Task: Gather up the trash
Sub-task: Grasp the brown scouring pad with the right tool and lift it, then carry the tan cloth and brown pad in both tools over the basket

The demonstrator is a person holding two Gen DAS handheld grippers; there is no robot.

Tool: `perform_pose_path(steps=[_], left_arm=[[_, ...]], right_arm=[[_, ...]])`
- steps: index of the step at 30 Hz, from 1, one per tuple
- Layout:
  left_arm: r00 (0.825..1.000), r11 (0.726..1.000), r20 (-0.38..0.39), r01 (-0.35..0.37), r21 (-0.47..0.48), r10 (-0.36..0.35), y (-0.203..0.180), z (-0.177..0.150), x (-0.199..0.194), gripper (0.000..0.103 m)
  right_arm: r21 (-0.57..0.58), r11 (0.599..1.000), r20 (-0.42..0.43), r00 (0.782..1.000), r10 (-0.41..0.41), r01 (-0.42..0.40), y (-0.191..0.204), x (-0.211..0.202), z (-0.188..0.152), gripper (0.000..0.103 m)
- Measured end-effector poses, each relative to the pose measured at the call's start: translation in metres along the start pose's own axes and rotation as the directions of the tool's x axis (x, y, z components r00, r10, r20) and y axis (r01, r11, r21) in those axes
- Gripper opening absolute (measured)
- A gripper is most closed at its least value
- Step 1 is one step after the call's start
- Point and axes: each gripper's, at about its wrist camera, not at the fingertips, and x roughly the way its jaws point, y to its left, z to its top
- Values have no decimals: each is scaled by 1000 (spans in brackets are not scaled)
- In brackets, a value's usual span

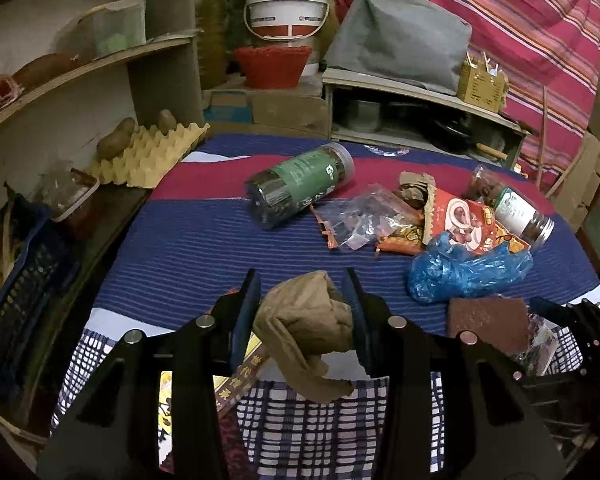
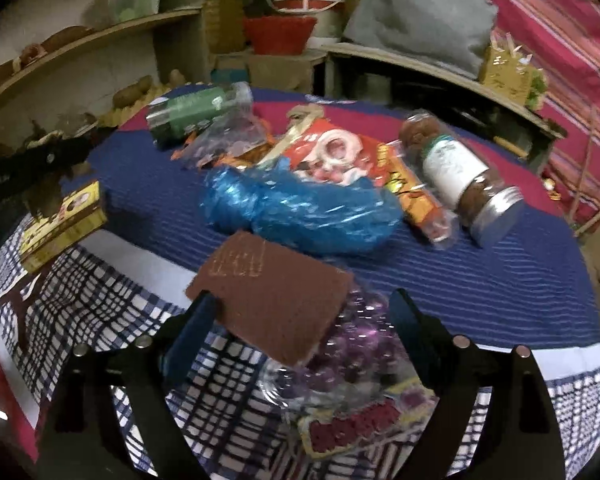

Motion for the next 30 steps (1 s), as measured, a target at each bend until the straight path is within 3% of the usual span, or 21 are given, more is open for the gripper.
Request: perform_pose_path(steps=[22, 30], left_arm=[[1000, 1000, -9, 19, 1, -19, -8, 1, 4, 41], [1000, 1000, -8, 15, 9, -15, -8, 3, 3, 41]], right_arm=[[-139, 990, -19, 1000, 18, -21, 19, 3, -5, 88], [-125, 992, -1, 1000, -3, 3, 15, -1, -5, 75]])
